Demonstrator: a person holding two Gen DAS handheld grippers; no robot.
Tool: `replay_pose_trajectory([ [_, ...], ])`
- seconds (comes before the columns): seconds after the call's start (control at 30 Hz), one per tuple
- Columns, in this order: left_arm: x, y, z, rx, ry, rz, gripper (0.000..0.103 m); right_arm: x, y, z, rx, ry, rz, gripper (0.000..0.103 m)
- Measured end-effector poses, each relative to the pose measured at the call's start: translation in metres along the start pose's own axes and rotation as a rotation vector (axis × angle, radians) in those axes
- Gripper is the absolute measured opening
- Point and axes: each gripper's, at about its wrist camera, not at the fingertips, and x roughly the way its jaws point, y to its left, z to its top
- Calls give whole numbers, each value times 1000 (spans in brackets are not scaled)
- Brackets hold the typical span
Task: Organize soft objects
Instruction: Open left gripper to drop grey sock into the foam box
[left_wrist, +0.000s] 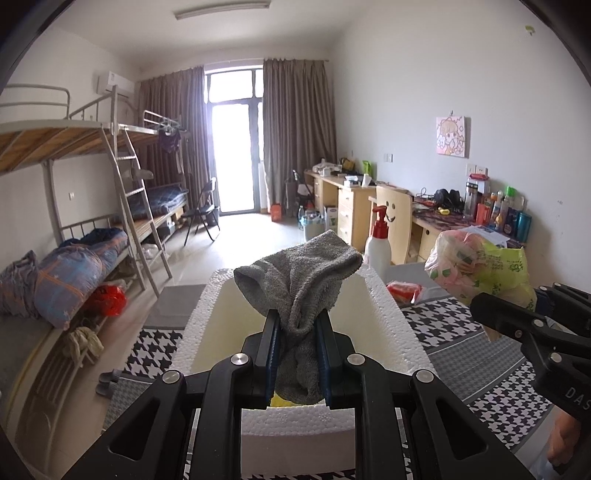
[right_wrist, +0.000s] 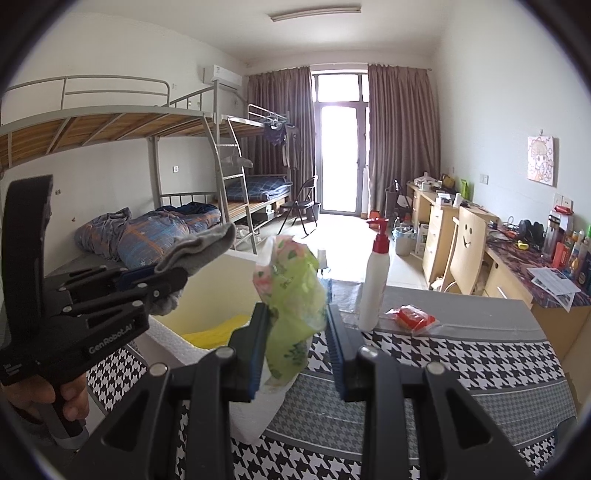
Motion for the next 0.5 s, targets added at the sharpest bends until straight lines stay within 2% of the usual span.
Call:
replay_pose_trajectory([
  [0.07,2,2,1,1,11,-5,22,0,0,0,0,2,-2,35],
  [0.17,3,2,0,-3,19,-18,34,1,0,1,2,5,-6,35],
  [0.23,1,4,0,-9,12,-16,50,2,0,1,2,7,-9,35],
  [0.3,-1,5,0,-14,1,-6,76,1,1,1,2,6,-10,35],
  [0.4,-6,7,1,-29,-28,9,92,1,1,1,2,4,-9,35],
  [0.47,-8,8,2,-37,-47,23,100,1,2,2,1,4,-9,35],
  [0.5,-9,9,2,-40,-54,26,101,2,2,3,0,4,-10,35],
])
